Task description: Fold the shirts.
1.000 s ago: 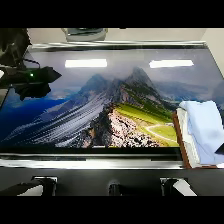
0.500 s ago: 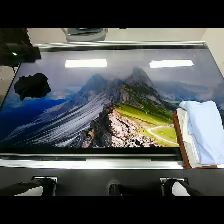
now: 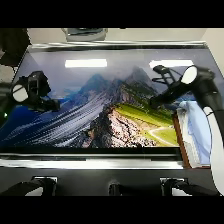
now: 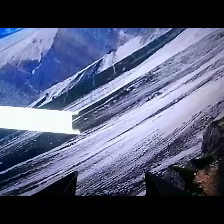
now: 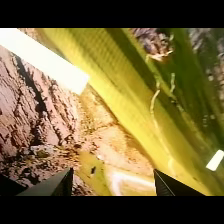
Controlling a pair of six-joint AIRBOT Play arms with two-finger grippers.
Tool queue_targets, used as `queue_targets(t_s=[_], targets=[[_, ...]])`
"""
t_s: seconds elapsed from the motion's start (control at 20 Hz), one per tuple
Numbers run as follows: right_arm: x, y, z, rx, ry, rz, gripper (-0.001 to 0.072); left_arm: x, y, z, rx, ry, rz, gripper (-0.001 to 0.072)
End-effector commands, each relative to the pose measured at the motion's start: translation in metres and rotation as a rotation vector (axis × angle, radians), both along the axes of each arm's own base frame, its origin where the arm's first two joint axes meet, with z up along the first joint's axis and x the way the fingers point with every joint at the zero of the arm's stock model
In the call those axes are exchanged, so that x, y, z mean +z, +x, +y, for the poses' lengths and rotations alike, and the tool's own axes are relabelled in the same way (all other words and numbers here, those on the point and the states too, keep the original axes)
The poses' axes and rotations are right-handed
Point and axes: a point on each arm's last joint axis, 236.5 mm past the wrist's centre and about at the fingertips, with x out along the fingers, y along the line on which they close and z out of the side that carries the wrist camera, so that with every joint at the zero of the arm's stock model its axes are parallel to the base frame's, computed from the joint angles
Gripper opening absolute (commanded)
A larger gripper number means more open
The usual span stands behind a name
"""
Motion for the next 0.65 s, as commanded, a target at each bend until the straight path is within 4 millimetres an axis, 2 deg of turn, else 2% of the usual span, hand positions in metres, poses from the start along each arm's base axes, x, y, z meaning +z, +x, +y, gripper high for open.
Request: queue_targets(t_s=[0.0,0.15,0.6], targets=[[-0.017,-0.010,0.017,-0.007,0.014,0.053,0.0611,-0.009,-0.008,-0.003,0.032,-0.028,-0.030,0.0487],[-0.020,-0.021,0.010,0.004,-0.018,0.098,0.0611,-0.009,-0.008,-0.003,0.032,-0.028,-0.033,0.0487],[-0.020,-0.021,0.011,0.003,-0.016,0.095,0.0611,-0.009,-0.008,-0.003,0.032,-0.028,-0.032,0.0487]])
